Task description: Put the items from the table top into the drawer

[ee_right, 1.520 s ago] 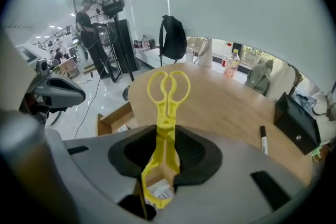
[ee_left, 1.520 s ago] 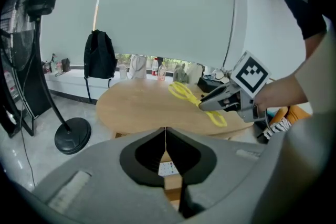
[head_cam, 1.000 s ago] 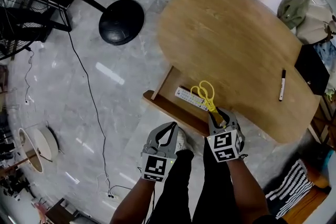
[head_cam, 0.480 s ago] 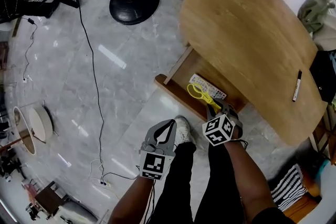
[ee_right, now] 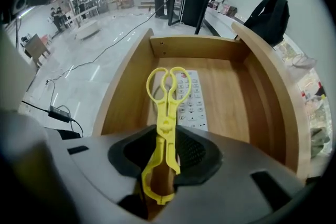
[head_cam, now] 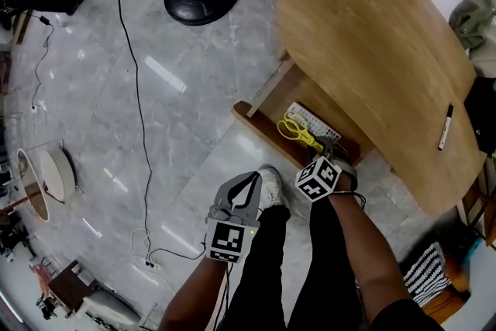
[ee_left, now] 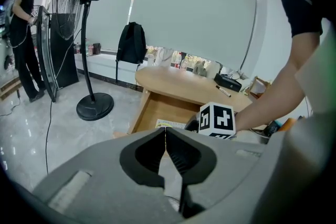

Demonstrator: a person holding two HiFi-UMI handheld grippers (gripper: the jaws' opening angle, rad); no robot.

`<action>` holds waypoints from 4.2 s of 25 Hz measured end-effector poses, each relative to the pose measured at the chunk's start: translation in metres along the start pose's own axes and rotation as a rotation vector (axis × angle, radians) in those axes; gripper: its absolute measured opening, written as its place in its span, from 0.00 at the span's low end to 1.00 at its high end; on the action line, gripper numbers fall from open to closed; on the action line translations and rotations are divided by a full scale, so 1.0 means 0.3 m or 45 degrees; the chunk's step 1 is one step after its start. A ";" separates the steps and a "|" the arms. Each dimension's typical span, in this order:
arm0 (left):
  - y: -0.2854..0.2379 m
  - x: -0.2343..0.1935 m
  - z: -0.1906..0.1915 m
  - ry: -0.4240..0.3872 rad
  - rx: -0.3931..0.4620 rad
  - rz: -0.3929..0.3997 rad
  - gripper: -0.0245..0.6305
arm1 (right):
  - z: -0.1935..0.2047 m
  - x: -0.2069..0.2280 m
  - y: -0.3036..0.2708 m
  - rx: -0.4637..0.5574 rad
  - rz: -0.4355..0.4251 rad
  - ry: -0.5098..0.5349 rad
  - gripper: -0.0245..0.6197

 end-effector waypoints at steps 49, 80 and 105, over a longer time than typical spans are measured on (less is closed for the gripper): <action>-0.390 0.418 -0.549 -0.244 0.148 0.364 0.07 | 0.144 0.518 0.893 0.637 0.550 -0.905 0.03; -0.868 0.847 -0.714 -0.346 0.049 0.588 0.07 | 0.854 0.960 0.788 0.431 0.604 -1.309 0.57; -0.882 0.845 -0.666 -0.261 0.014 0.530 0.07 | 0.972 1.023 0.612 0.246 0.493 -1.345 0.14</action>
Point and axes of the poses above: the fingertips, and each gripper's own axes: y backward along the fingers, x to its right, z out of its underside, the point moved 5 cm from there along y, backward along the fingers, and after that the axes turned 5 degrees about x, right-handed, at the moved point
